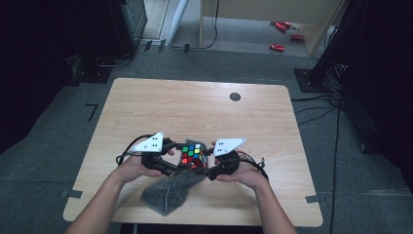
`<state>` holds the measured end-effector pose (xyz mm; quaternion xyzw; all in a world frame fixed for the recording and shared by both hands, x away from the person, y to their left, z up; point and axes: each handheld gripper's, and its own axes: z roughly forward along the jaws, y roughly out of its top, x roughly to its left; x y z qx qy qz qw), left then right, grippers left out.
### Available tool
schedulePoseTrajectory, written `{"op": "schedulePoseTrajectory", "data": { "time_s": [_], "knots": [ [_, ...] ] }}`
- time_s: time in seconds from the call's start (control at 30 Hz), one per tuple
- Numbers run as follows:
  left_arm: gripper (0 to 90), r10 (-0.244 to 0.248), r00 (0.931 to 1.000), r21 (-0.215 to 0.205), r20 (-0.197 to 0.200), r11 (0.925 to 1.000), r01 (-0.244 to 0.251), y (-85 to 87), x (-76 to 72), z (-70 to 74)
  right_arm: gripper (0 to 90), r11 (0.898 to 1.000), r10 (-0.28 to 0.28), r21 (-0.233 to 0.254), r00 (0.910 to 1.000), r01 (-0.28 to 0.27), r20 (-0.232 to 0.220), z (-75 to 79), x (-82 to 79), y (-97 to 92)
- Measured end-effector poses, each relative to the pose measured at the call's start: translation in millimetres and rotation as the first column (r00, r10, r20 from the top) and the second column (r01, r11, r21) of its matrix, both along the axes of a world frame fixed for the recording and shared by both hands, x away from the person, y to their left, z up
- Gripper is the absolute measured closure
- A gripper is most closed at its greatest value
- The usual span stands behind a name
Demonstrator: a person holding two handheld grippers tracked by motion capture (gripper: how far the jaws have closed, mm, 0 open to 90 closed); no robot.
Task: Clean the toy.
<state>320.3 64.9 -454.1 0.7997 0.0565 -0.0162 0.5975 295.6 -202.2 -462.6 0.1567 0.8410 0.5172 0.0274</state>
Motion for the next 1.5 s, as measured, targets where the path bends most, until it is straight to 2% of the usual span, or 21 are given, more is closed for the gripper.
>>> {"op": "schedulePoseTrajectory", "data": {
  "time_s": [0.17, 0.4, 0.53, 0.63, 0.7, 0.8, 0.87, 1.03, 1.2, 1.3, 1.5],
  "knots": [
    [34.8, -0.027, 0.9986, 0.002, -0.046, 0.9996, 0.027, 0.9, 1.7, -0.8, 33.3, 1.0, 0.018, 0.003, 0.9996, -0.018, 0.024, -0.6, -2.2, -0.7],
    [35.2, -0.021, 0.999, 0.008, -0.04, 0.9997, 0.021, -0.1, 1.6, -1.9, 29.8, 1.0, 0.007, -0.017, 1.0, -0.007, 0.002, 1.1, -4.1, -3.9],
    [35.3, -0.017, 0.9994, 0.024, -0.031, 0.9996, 0.017, 1.5, 2.1, -3.3, 26.8, 1.0, -0.01, -0.006, 0.9999, 0.01, -0.009, 3.8, -3.7, -11.3],
    [35.3, -0.021, 0.9993, 0.032, -0.031, 0.9993, 0.022, 0.4, 1.5, -4.0, 30.8, 1.0, -0.002, -0.003, 0.9999, 0.002, -0.017, 4.8, -4.2, -13.3],
    [35.4, -0.023, 0.9991, 0.035, -0.034, 0.9991, 0.024, -0.2, 1.3, -4.5, 30.8, 1.0, 0.007, -0.018, 0.9998, -0.007, -0.016, 4.4, -5.5, -11.7],
    [35.4, -0.024, 0.9989, 0.035, -0.041, 0.9991, 0.025, -0.5, 1.5, -4.2, 32.8, 0.999, 0.007, -0.034, 0.9999, -0.008, -0.008, 2.9, -6.2, -10.8],
    [35.4, -0.03, 0.9985, 0.027, -0.046, 0.9991, 0.032, 0.0, 1.5, -3.6, 35.3, 0.999, 0.012, -0.052, 0.9996, -0.01, 0.026, 2.3, -7.7, -9.8],
    [35.3, -0.026, 0.9988, 0.023, -0.042, 0.9994, 0.027, -0.2, 0.7, -2.7, 35.3, 0.999, 0.017, -0.051, 0.9987, -0.015, 0.049, 3.1, -9.4, -10.0],
    [35.2, 0.008, 0.9977, 0.011, -0.067, 0.9999, -0.007, 0.0, 0.9, -4.8, 34.2, 0.999, -0.008, -0.033, 0.9999, 0.008, 0.012, 3.3, -7.1, -11.5],
    [35.3, 0.022, 0.9981, 0.01, -0.057, 0.9997, -0.021, -0.2, 1.0, -6.0, 33.6, 0.999, -0.034, -0.033, 0.9994, 0.034, 0.01, 3.2, -6.1, -11.0],
    [35.4, 0.018, 0.9986, 0.007, -0.05, 0.9998, -0.018, -1.9, 0.0, -5.8, 30.3, 0.998, -0.04, -0.04, 0.9991, 0.04, -0.011, 1.0, -5.5, -7.6]
  ]
}}
